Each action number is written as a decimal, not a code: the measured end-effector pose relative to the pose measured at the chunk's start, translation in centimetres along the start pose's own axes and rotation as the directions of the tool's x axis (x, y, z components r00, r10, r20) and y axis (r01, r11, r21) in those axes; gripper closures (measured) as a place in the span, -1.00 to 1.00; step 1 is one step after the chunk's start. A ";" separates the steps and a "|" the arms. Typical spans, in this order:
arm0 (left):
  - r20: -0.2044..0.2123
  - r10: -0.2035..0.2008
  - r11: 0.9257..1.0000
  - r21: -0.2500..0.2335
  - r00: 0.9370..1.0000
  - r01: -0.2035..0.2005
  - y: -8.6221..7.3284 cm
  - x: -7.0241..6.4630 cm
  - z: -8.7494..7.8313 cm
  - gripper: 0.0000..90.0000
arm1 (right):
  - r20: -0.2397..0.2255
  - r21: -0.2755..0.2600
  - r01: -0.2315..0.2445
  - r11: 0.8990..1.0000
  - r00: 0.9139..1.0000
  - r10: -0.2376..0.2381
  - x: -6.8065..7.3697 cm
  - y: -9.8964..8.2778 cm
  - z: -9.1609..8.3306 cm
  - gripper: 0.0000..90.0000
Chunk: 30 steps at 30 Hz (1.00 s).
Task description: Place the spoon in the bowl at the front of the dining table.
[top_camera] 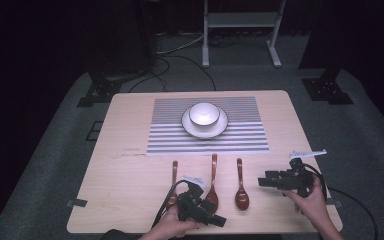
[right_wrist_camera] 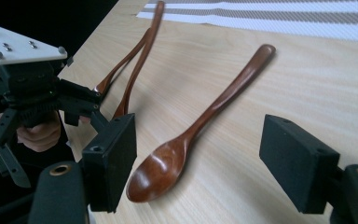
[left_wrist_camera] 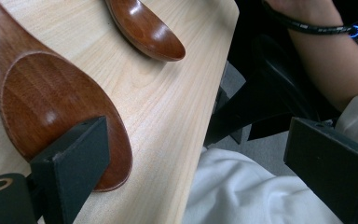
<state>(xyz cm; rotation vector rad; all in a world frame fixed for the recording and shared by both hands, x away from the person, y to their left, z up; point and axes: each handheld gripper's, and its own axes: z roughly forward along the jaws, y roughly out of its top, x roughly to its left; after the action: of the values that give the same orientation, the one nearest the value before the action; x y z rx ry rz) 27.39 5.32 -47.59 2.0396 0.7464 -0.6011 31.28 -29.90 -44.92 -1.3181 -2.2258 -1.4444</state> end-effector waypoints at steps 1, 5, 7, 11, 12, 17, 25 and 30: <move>0.000 -0.002 1.000 -0.001 1.000 0.002 0.0 0.0 0.0 -0.87 | 0.000 0.004 0.002 1.000 1.000 -0.002 0.1 0.3 0.0 -0.42; 0.002 -0.002 1.000 -0.003 1.000 0.002 0.0 0.0 0.0 -0.87 | 0.011 0.018 0.008 1.000 1.000 -0.008 0.3 1.6 0.3 -0.42; 0.003 -0.002 1.000 -0.002 1.000 0.002 0.0 0.1 0.0 -0.87 | 0.017 0.027 0.005 1.000 1.000 -0.006 0.5 2.4 0.5 -0.42; 0.001 0.001 1.000 -0.001 1.000 -0.001 0.0 0.0 0.0 -0.87 | 0.023 0.049 0.023 0.999 0.999 -0.025 0.9 3.7 1.3 -0.42; 0.002 0.001 1.000 -0.001 1.000 -0.001 0.0 0.0 0.0 -0.87 | 0.028 0.056 0.033 0.998 0.999 -0.035 1.1 4.0 1.5 -0.42; 0.003 0.002 1.000 -0.001 1.000 -0.002 0.0 0.1 0.0 -0.87 | 0.024 0.087 0.075 0.993 0.997 -0.077 2.2 5.6 3.1 -0.42; 0.005 0.004 1.000 -0.002 1.000 -0.004 0.0 0.1 0.0 -0.87 | 0.025 0.135 0.103 0.985 0.994 -0.108 3.0 7.2 6.0 -0.42; 0.005 0.005 1.000 -0.002 1.000 -0.005 0.0 0.1 0.0 -0.87 | 0.027 0.149 0.105 0.983 0.994 -0.110 3.2 7.9 7.2 -0.42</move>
<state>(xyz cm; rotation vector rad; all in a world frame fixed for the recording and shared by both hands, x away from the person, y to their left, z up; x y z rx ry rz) 27.45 5.38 -47.66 2.0364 0.7391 -0.6019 37.42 -21.21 -41.72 -1.2030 -2.4079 -1.2707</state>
